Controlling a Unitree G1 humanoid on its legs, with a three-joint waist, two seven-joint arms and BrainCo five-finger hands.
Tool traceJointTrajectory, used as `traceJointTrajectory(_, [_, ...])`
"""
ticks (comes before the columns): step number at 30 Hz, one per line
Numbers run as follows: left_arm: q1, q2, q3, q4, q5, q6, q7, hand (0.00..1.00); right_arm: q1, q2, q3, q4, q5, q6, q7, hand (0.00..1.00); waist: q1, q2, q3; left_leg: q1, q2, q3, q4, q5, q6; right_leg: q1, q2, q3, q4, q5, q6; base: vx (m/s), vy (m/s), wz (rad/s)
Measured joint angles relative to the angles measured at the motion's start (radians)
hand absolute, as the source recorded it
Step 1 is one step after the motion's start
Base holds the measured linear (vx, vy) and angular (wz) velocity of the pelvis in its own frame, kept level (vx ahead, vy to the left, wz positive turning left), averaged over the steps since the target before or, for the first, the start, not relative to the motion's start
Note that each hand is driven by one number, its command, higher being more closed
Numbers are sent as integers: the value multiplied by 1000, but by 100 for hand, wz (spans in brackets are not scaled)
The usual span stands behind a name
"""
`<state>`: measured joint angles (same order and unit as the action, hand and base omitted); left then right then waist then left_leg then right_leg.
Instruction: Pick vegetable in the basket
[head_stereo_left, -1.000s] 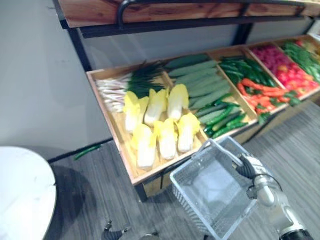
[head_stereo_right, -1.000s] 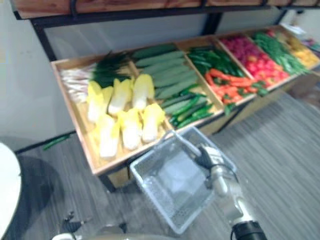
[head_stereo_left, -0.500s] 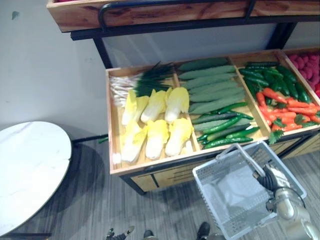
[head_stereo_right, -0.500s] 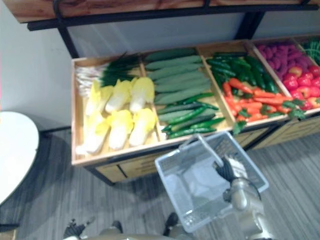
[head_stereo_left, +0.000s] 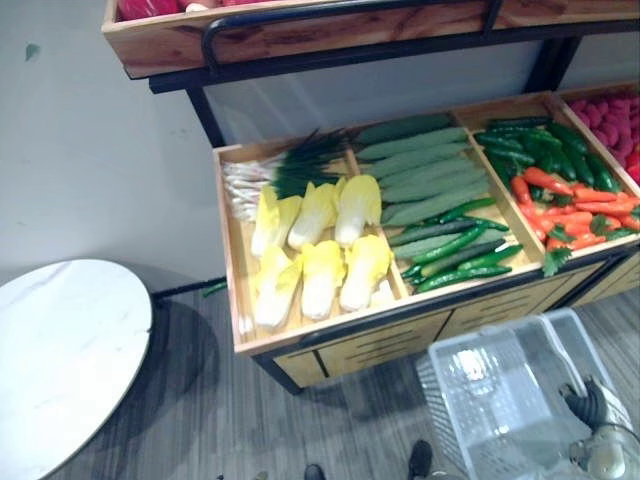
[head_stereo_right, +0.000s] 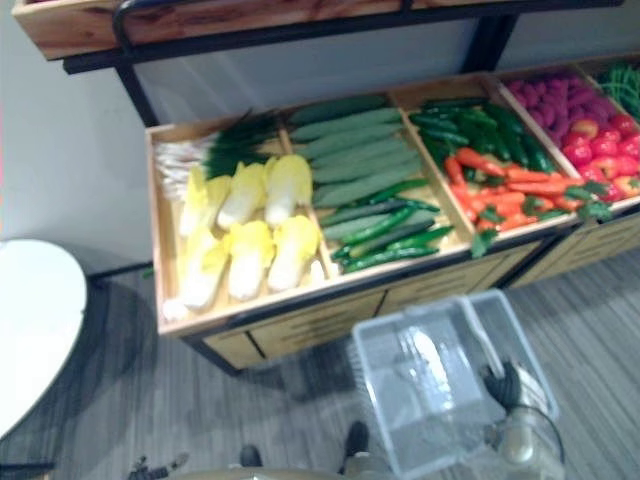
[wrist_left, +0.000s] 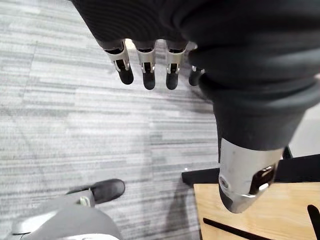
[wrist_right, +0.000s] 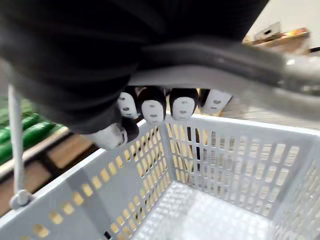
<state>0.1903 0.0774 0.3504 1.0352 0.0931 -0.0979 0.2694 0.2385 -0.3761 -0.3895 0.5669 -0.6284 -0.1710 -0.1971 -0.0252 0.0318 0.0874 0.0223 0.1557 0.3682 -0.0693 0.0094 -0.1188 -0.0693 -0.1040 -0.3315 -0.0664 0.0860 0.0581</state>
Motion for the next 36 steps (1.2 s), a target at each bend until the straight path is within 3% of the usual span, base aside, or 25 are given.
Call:
traceJointTrajectory(4, [-11, 10, 70, -17, 0, 0, 45, 0, 1, 0, -27, 122, 0, 30, -2, 100, -1, 5, -5, 17, -5, 1, 1, -6, 5, 8, -3, 3, 1, 8, 1, 139, 9, -5])
traceJointTrajectory(7, [-23, 13, 118, -128, 17, -6, 107, 0, 7, 2, -60, 207, 1, 34, -8, 100, -3, 5, -8, 18, -6, -21, 1, -6, 5, 15, -4, -10, 0, 7, 1, 62, -11, 12])
traceJointTrajectory(14, [8, 3, 127, -587, 150, -60, 245, 0, -13, 30, -202, 389, 35, 28, -47, 100, 0, -14, -27, 16, -14, -71, 1, -2, 11, 40, -14, -52, -2, 4, 4, -11, -4, 18])
traceJointTrajectory(20, [48, -70, 121, -767, 190, -67, 270, 0, -19, 44, -274, 424, 84, 36, -54, 100, 0, 3, -42, -2, -41, -93, -17, -3, 25, 41, -38, -75, -13, -5, 2, -43, 32, 13])
traceJointTrajectory(27, [86, -84, 45, -896, 197, -67, 265, 0, -24, 93, -271, 431, 86, 41, -54, 100, 2, -27, -50, 2, -45, -103, -30, 1, 26, 51, -38, -76, -21, -4, 3, 20, 15, 5])
traceJointTrajectory(36, [20, -70, -2, -923, 196, -65, 251, 0, -63, 109, -228, 431, 86, 62, -54, 100, -2, -33, -50, 19, -37, -72, -25, 1, 28, 39, -29, -41, -14, 7, 10, 74, 0, -11])
